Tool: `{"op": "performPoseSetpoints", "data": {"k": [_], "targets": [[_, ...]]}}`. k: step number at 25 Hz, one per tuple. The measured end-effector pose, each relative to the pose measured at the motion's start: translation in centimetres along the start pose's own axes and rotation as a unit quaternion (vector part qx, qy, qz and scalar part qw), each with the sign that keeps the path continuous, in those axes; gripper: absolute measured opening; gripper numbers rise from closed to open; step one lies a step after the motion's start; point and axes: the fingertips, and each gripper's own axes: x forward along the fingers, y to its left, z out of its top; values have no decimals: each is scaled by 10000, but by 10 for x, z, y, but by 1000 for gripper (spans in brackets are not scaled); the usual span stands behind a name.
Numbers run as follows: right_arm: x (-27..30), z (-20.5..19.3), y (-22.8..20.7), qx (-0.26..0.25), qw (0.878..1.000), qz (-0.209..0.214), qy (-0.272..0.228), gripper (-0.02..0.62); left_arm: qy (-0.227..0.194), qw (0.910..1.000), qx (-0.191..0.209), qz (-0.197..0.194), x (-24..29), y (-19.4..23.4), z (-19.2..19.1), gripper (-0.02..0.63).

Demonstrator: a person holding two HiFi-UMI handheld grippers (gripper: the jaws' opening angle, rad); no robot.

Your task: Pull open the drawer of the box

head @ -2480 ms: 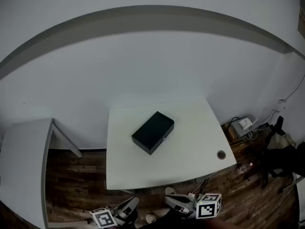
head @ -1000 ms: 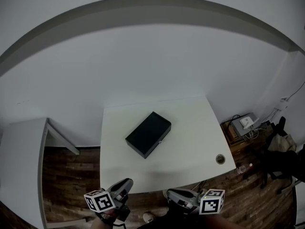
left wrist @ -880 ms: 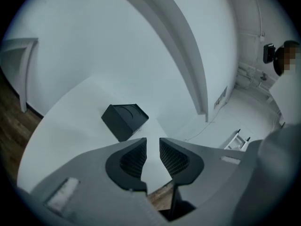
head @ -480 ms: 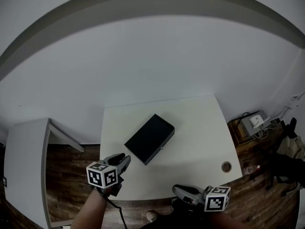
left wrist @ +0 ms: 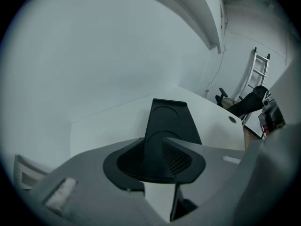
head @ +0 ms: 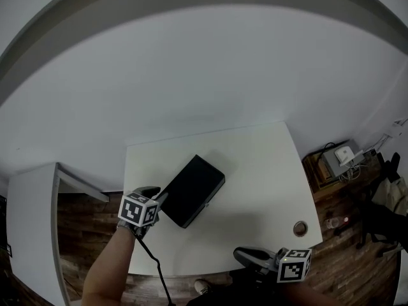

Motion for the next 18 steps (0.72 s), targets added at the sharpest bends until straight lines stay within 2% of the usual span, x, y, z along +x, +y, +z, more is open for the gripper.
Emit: {"op": "performPoseSetpoints", "data": {"k": [11, 18], "targets": [[2, 24, -23, 171, 9998, 15, -32, 39, 1073, 9934, 273, -308, 46, 7, -11, 123], [10, 26, -30, 215, 9997, 53, 49, 40, 1289, 9897, -33, -619, 50, 5, -13, 103]]}}
